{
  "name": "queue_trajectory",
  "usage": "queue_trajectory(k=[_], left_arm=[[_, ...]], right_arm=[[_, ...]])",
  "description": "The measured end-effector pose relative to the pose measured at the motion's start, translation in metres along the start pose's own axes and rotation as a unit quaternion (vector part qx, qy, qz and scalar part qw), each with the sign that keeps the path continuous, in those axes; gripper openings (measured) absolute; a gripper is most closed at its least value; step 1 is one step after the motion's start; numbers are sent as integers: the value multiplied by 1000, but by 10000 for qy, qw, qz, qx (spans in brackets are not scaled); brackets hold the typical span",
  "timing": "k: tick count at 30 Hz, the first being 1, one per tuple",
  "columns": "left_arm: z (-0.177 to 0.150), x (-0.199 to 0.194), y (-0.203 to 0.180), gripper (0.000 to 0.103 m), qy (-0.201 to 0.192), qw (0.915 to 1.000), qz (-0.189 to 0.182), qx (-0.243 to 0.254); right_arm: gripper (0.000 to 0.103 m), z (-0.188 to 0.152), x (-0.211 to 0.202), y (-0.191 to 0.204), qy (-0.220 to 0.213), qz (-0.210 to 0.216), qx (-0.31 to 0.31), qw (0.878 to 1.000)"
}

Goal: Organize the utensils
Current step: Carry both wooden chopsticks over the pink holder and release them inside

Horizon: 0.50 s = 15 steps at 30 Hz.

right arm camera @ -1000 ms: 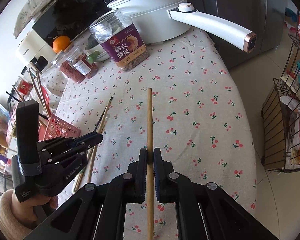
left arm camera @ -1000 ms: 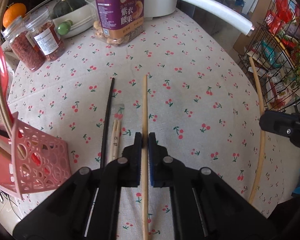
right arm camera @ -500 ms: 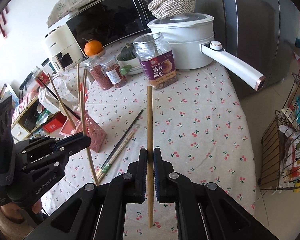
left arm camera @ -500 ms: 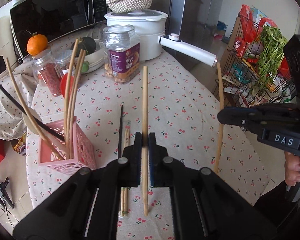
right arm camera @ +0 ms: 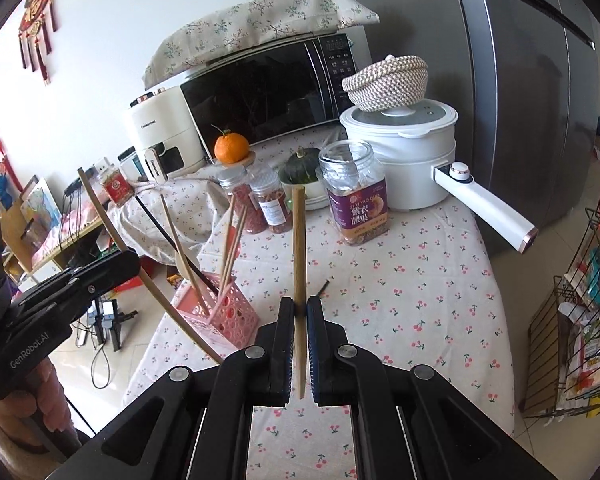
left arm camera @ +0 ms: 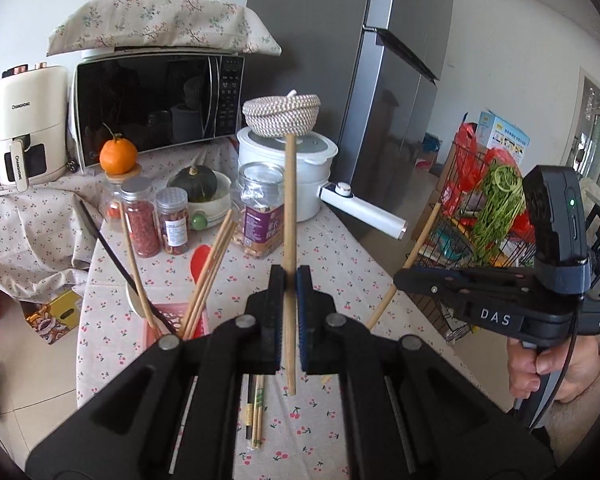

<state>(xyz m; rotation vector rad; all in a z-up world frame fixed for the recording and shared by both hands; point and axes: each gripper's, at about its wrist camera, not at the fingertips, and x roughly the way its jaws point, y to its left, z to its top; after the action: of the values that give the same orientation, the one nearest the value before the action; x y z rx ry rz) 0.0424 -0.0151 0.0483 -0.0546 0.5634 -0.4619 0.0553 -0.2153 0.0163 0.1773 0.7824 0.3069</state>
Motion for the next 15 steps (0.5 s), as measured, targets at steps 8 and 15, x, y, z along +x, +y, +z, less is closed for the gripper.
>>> queue_trajectory(k=[8, 15], left_arm=[[15, -43, 41, 7, -927, 9937, 540, -316], [6, -32, 73, 7, -1025, 9897, 847, -527]], right_arm=[[6, 17, -1, 27, -418, 250, -41, 9988], [6, 19, 17, 40, -360, 279, -60, 9989]])
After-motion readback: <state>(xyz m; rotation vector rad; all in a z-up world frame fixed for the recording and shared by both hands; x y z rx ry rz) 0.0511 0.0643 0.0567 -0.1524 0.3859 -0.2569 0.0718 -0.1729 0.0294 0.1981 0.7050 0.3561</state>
